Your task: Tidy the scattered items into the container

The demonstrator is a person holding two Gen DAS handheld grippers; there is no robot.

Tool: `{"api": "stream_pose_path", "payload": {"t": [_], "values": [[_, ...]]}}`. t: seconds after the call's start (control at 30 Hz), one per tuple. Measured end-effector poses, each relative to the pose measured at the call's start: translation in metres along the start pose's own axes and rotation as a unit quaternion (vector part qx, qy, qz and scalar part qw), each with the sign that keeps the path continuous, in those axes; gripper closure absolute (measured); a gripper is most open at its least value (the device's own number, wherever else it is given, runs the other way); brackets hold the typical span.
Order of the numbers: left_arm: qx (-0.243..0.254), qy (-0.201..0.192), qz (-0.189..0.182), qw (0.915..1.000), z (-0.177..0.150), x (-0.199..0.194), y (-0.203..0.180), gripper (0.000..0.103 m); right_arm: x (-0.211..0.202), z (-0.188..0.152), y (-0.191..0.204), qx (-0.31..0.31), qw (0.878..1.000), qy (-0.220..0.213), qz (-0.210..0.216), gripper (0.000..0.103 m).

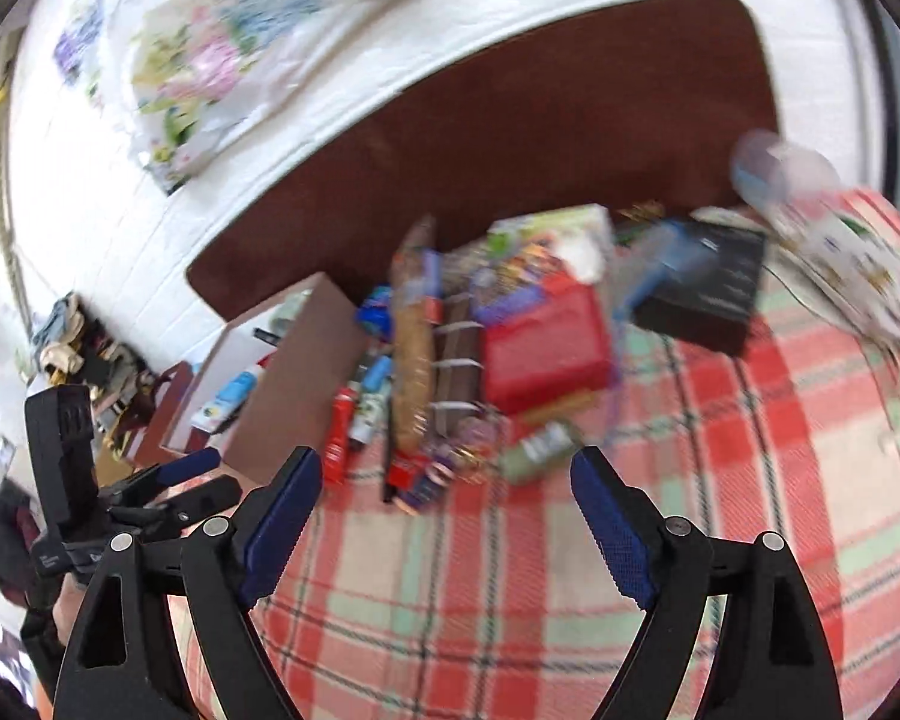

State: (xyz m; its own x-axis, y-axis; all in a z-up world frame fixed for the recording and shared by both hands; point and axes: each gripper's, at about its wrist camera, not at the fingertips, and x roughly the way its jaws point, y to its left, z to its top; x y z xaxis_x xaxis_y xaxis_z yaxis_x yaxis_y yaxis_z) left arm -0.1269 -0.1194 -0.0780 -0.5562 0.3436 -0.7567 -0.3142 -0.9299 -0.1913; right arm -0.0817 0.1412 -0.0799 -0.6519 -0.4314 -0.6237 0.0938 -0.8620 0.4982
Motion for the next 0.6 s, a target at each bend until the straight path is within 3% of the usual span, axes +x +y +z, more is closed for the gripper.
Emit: {"api": "stream_pose_path", "payload": {"t": [0.13, 0.3, 0.4, 0.6], "values": [[0.055, 0.018, -0.039, 0.9976, 0.001, 0.041, -0.048, 0.001, -0.015, -0.011, -0.036, 0.018, 1.000, -0.001, -0.013, 0.017], [0.110, 0.036, -0.056, 0.9917, 0.007, 0.078, -0.080, 0.002, -0.025, -0.012, -0.067, 0.029, 0.999, -0.009, -0.016, 0.017], [0.115, 0.051, -0.075, 0.9892, 0.014, 0.099, -0.086, 0.002, -0.026, -0.012, -0.085, 0.041, 0.999, -0.011, -0.008, 0.017], [0.105, 0.088, -0.078, 0.9875, 0.027, 0.139, -0.096, 0.008, -0.018, -0.015, -0.114, 0.069, 0.998, -0.001, 0.005, 0.017]]}}
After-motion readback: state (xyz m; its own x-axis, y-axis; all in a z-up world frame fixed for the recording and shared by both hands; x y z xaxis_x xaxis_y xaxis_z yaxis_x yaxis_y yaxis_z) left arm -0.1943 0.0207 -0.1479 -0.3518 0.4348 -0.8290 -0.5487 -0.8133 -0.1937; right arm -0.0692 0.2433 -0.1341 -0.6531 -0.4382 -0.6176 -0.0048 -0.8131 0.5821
